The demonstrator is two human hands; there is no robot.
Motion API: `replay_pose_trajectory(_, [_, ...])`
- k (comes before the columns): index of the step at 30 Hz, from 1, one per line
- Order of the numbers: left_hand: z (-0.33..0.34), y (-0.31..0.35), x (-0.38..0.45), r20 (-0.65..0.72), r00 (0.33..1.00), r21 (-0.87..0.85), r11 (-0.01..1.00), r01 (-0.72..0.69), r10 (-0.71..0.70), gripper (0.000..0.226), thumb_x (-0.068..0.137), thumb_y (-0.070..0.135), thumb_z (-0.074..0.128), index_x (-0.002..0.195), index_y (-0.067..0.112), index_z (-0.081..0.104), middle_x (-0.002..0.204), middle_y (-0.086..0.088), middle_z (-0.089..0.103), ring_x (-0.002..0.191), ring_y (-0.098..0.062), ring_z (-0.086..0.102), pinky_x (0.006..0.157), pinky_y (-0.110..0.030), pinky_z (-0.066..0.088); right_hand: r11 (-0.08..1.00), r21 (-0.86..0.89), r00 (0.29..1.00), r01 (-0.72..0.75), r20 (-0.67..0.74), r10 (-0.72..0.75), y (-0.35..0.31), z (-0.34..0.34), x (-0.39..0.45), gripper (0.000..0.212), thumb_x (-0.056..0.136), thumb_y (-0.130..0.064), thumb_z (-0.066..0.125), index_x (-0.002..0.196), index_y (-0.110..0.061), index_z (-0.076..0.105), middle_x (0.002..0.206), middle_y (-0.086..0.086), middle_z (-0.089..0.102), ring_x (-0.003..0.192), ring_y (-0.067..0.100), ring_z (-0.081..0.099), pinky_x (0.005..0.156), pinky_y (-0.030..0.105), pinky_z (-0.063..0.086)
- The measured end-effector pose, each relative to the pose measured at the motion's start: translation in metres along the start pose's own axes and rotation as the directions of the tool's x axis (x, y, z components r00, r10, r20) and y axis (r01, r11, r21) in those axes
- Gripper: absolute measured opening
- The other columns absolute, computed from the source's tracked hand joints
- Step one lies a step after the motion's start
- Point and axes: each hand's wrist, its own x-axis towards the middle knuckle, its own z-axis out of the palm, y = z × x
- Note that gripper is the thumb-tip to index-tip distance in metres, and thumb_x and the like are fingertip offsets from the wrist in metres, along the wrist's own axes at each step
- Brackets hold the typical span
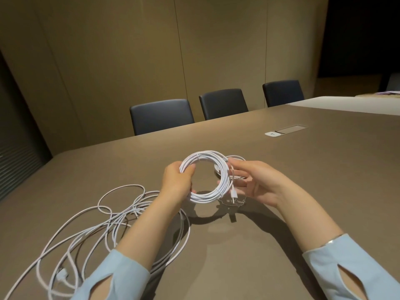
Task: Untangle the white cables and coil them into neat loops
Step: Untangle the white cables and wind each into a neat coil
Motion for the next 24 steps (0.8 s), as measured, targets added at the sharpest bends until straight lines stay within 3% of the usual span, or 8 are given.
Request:
replay_pose_trajectory(4, [0.005,-0.001,-0.006,-0.104,0.965,0.062,0.97,-0.234,0.24,0.01,0.101,0.02,0.049,0.098,0.015,0.057,0.074,-0.011,0.055,0.053,-0.021,0.056,0.045,-0.022,0.049,0.989,-0.08,0.991,0.126,-0.031,-0.129,0.005,0.004,0.001,0.02,0.088,-0.007,0.067,0.107,-0.003,0.071,0.1,0.018,0.072,0.083,0.024,0.072,0.069,0.03,0.058])
replay_pose_trajectory(7, [0.001,-0.001,-0.011,-0.148,0.928,0.051,0.939,-0.339,0.343,0.007,0.101,0.018,0.049,0.1,0.02,0.056,0.083,-0.008,0.058,0.064,-0.024,0.059,0.048,-0.02,0.05,0.975,-0.079,0.978,0.207,0.015,-0.207,0.002,0.006,-0.002,0.022,0.087,-0.002,0.066,0.109,-0.005,0.071,0.103,0.017,0.073,0.088,0.023,0.073,0.076,0.03,0.056])
replay_pose_trajectory(10, [-0.005,-0.002,-0.02,-0.2,0.837,0.152,0.86,-0.488,0.51,0.01,0.099,0.013,0.05,0.1,0.022,0.054,0.084,0.004,0.057,0.074,-0.02,0.058,0.06,-0.032,0.055,0.956,-0.074,0.957,0.284,0.075,-0.279,-0.002,0.009,-0.009,0.029,0.084,0.003,0.066,0.111,-0.006,0.07,0.106,0.016,0.072,0.096,0.025,0.072,0.092,0.037,0.054])
replay_pose_trajectory(13, [-0.01,-0.006,-0.026,-0.231,0.706,0.286,0.741,-0.608,0.669,0.016,0.098,0.007,0.049,0.099,0.022,0.05,0.084,0.005,0.054,0.073,-0.01,0.053,0.061,-0.024,0.048,0.913,-0.159,0.924,0.375,0.142,-0.355,-0.003,0.016,-0.016,0.033,0.083,0.004,0.067,0.113,-0.01,0.069,0.102,0.01,0.074,0.098,0.025,0.071,0.093,0.039,0.053])
replay_pose_trajectory(15, [-0.014,-0.008,-0.029,-0.252,0.633,0.333,0.68,-0.653,0.732,0.012,0.096,0.01,0.045,0.099,0.021,0.049,0.086,0.002,0.053,0.069,-0.01,0.046,0.058,-0.019,0.041,0.88,-0.216,0.904,0.423,0.169,-0.393,-0.003,0.022,-0.019,0.034,0.082,0.004,0.068,0.111,-0.011,0.069,0.099,0.008,0.074,0.096,0.025,0.071,0.09,0.037,0.056])
replay_pose_trajectory(19, [-0.019,-0.014,-0.03,-0.214,0.534,0.415,0.571,-0.708,0.818,0.008,0.097,0.021,0.04,0.104,0.021,0.045,0.086,-0.006,0.053,0.069,-0.011,0.041,0.056,-0.03,0.042,0.794,-0.373,0.877,0.48,0.193,-0.44,0.001,0.032,-0.021,0.023,0.084,0.0,0.068,0.103,-0.013,0.072,0.093,0.005,0.075,0.092,0.021,0.072,0.088,0.037,0.057])
replay_pose_trajectory(21, [-0.022,-0.017,-0.03,-0.174,0.513,0.449,0.532,-0.719,0.841,0.009,0.096,0.015,0.041,0.103,0.019,0.045,0.086,-0.009,0.053,0.069,-0.015,0.042,0.054,-0.037,0.043,0.753,-0.421,0.862,0.506,0.211,-0.461,0.005,0.038,-0.022,0.014,0.087,-0.009,0.067,0.1,-0.013,0.072,0.088,0.004,0.075,0.087,0.02,0.072,0.086,0.039,0.058])
replay_pose_trajectory(24, [-0.027,-0.022,-0.032,-0.126,0.502,0.461,0.499,-0.734,0.856,0.013,0.094,0.01,0.042,0.104,0.018,0.045,0.086,-0.01,0.053,0.07,-0.017,0.042,0.056,-0.035,0.041,0.735,-0.424,0.848,0.53,0.241,-0.473,0.009,0.046,-0.024,0.009,0.09,-0.013,0.065,0.095,-0.015,0.072,0.077,0.003,0.071,0.078,0.019,0.07,0.08,0.038,0.057])
